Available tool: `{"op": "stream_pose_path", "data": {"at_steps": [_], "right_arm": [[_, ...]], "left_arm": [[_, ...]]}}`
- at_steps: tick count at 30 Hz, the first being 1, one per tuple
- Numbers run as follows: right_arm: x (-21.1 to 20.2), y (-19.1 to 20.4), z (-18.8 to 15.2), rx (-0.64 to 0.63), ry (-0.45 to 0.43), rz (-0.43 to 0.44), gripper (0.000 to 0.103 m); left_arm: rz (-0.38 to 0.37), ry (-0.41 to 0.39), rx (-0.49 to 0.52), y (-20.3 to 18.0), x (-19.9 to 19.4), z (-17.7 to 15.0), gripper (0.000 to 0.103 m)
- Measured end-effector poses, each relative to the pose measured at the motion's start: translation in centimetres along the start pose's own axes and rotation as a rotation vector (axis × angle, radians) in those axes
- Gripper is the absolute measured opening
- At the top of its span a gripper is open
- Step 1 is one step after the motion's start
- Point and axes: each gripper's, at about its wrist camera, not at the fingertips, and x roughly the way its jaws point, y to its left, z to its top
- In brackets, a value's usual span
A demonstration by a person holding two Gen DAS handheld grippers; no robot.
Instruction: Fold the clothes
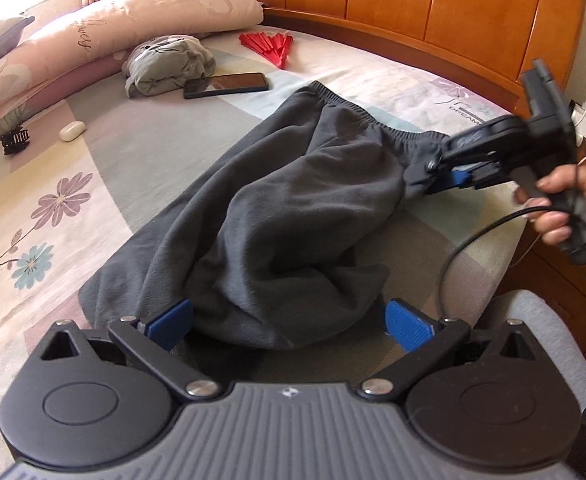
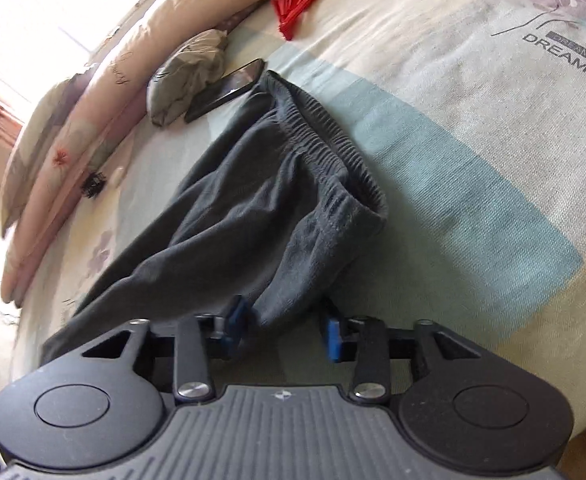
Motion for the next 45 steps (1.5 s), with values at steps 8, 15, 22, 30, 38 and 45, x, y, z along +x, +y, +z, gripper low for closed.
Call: {"op": "stream_pose_path", "data": {"at_steps": [8, 15, 22, 30, 38, 45], "right_arm": [[-3.5, -0.5, -1.0, -0.143, -0.049, -0.147, 0.003], [-6.5, -2.8, -0.9, -0.171, -0.044, -0.293, 0.003], [-7.9, 0.1, -1.6, -0.211, -0.077, -0.274, 0.015], [-10.2, 4.6, -3.0, -0.288, -0.148, -0.259, 0.033], [-8.3, 13.3, -4.8, -0.460, -0.042, 0.006, 0.041], [-1.7, 25.3, -8.6, -0.818, 0.098, 0.173, 0.053]], "left_arm": [[0.026, 0.014, -0.017, 0.6, 0.0, -0.4, 0.102], [0.049, 0.025, -0.015, 1.2, -0.1, -1.1, 0.102], [0.109, 0.036, -0.056, 2.8, -0.8, -2.5, 0.102], [0.200, 0.070, -0.147, 5.7, -0.3, -5.0, 0.102], [0.195, 0.073, -0.147, 6.6, -0.4, -6.8, 0.102], [0.232, 0.081, -0.195, 8.6, -1.8, -8.9, 0.102]]}}
